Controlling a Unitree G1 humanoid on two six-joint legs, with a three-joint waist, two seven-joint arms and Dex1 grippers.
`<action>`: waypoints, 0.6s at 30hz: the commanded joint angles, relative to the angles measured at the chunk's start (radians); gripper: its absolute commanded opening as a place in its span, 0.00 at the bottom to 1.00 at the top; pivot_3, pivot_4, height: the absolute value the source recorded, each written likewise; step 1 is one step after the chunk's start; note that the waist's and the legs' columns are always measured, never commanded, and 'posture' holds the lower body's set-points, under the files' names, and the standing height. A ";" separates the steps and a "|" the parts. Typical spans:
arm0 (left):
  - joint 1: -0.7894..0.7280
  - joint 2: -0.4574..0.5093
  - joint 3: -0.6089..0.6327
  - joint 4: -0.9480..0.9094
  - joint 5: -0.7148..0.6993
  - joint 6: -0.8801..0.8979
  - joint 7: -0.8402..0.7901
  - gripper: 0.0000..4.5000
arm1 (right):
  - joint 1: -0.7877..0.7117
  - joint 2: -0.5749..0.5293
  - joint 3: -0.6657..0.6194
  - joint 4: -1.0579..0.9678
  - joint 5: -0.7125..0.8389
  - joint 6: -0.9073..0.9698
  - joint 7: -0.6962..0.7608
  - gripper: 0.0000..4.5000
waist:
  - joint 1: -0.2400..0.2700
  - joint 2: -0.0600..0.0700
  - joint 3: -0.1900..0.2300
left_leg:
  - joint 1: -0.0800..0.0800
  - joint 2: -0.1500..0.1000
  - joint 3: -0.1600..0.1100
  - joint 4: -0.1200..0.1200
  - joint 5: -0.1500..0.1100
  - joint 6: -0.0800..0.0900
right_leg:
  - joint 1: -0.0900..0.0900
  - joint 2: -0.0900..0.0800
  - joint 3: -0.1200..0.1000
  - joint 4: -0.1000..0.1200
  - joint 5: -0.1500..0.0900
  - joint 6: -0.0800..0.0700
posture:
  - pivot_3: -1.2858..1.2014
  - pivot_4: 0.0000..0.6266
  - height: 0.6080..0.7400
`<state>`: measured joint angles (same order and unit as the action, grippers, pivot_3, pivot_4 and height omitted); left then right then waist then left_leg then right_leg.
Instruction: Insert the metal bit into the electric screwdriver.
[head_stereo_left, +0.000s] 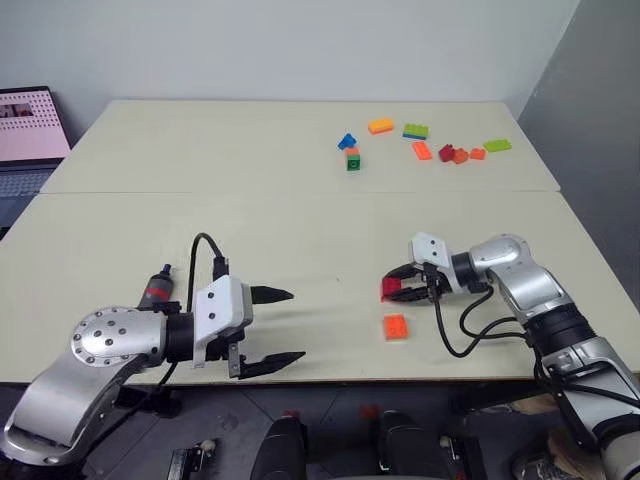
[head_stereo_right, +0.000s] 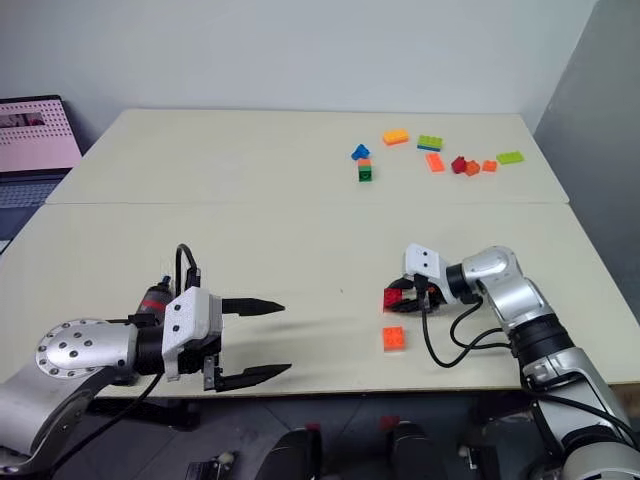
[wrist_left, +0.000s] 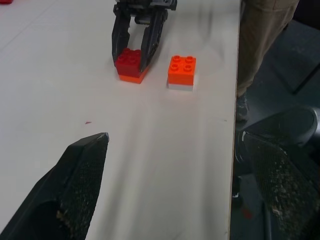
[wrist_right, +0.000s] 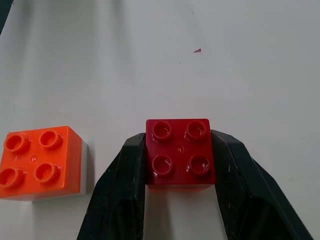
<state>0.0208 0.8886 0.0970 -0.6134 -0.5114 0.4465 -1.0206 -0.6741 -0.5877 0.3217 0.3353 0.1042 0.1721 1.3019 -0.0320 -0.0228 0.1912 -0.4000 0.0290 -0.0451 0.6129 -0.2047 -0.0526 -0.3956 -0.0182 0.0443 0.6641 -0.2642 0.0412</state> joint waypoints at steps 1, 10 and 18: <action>-0.037 -0.025 -0.011 0.013 -0.019 -0.030 -0.011 1.00 | 0.025 -0.032 -0.104 -0.094 0.047 0.026 -0.050 0.33 | 0.001 0.000 0.000 | 0.000 0.000 0.000 0.000 0.000 0.000 | 0.000 0.000 0.000 0.000 0.000 0.000 | 0.52 0.24 1.00; -0.193 -0.230 -0.129 0.073 0.007 -0.073 0.069 1.00 | 0.170 -0.073 -0.522 -0.067 0.019 0.062 -0.608 0.33 | -0.003 0.000 0.000 | 0.000 -0.001 -0.001 0.002 0.000 0.000 | 0.002 0.000 0.000 -0.001 0.001 0.002 | 0.52 0.24 1.00; -0.289 -0.283 -0.206 0.135 0.051 -0.089 0.068 1.00 | -0.012 -0.018 -0.595 0.387 -0.031 0.029 -0.978 0.33 | -0.022 0.001 -0.001 | 0.002 -0.001 0.001 0.003 0.001 0.001 | 0.003 0.000 0.003 0.000 0.003 0.001 | 0.52 0.24 1.00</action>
<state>-0.2527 0.6100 -0.1118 -0.4630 -0.4623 0.3742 -0.9525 -0.6344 -0.6006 -0.2624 0.6694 0.0805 0.2527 0.3641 -0.0540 -0.0223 0.1905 -0.3982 0.0276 -0.0443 0.6155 -0.2038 -0.0513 -0.3925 -0.0177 0.0471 0.6640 -0.2609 0.0428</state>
